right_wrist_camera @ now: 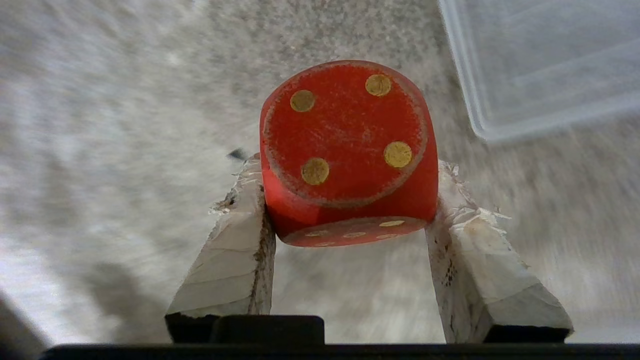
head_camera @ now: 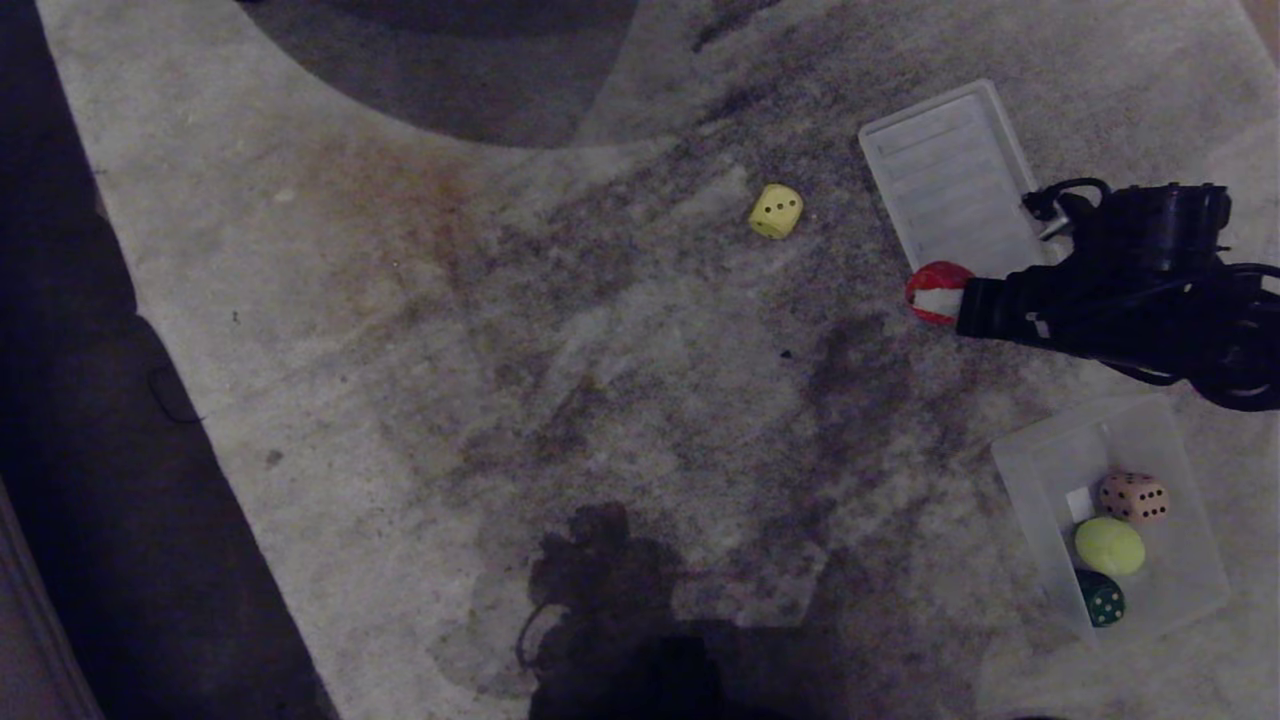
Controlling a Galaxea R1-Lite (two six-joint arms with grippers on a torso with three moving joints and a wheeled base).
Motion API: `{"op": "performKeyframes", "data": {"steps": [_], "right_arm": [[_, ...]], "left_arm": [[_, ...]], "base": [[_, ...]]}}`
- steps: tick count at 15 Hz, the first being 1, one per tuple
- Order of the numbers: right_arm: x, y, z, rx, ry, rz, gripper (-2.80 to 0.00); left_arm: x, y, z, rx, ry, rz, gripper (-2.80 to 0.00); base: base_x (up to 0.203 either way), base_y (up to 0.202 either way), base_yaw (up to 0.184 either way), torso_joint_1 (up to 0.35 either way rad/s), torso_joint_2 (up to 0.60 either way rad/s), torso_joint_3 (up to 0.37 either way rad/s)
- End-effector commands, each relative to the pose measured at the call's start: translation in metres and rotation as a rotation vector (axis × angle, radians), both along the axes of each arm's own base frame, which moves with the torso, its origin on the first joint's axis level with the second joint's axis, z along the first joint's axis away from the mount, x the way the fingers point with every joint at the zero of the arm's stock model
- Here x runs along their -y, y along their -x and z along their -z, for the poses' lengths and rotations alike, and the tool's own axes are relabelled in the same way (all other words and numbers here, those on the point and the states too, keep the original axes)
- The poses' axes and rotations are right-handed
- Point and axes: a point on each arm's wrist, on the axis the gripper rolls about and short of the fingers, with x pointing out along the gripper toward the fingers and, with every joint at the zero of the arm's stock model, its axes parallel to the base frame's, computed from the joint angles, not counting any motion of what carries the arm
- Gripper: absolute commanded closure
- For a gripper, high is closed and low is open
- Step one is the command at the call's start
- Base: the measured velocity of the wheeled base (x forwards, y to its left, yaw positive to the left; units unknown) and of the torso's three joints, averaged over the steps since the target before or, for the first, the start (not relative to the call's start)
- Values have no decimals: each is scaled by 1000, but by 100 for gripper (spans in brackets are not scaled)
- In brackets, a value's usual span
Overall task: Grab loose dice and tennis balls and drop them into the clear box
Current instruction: Put the toys in the box
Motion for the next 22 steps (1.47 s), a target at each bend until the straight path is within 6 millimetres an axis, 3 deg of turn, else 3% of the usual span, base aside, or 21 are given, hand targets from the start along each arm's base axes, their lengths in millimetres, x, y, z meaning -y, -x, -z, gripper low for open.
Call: {"op": "performKeyframes", "data": {"steps": [1,3,8,10,14,18,22], "right_arm": [[2,37,-39,57,-43,10,0],[3,54,-44,35,-60,19,0],[6,101,-24,-39,-55,32,0],[11,133,-13,-72,-51,63,0],[16,223,4,-112,-35,92,0],[16,309,50,-107,1,154,0],[16,354,100,-152,37,199,0]], "left_arm": [[0,0,0,-2,1,-1,0],[0,0,0,-2,1,-1,0],[0,0,0,-2,1,-1,0],[0,0,0,-2,1,-1,0],[0,0,0,-2,1,-1,0],[0,0,0,-2,1,-1,0],[0,0,0,-2,1,-1,0]], "base": [[0,0,0,0,0,0],[0,0,0,0,0,0],[0,0,0,0,0,0],[0,0,0,0,0,0],[0,0,0,0,0,0],[0,0,0,0,0,0],[0,0,0,0,0,0]]}}
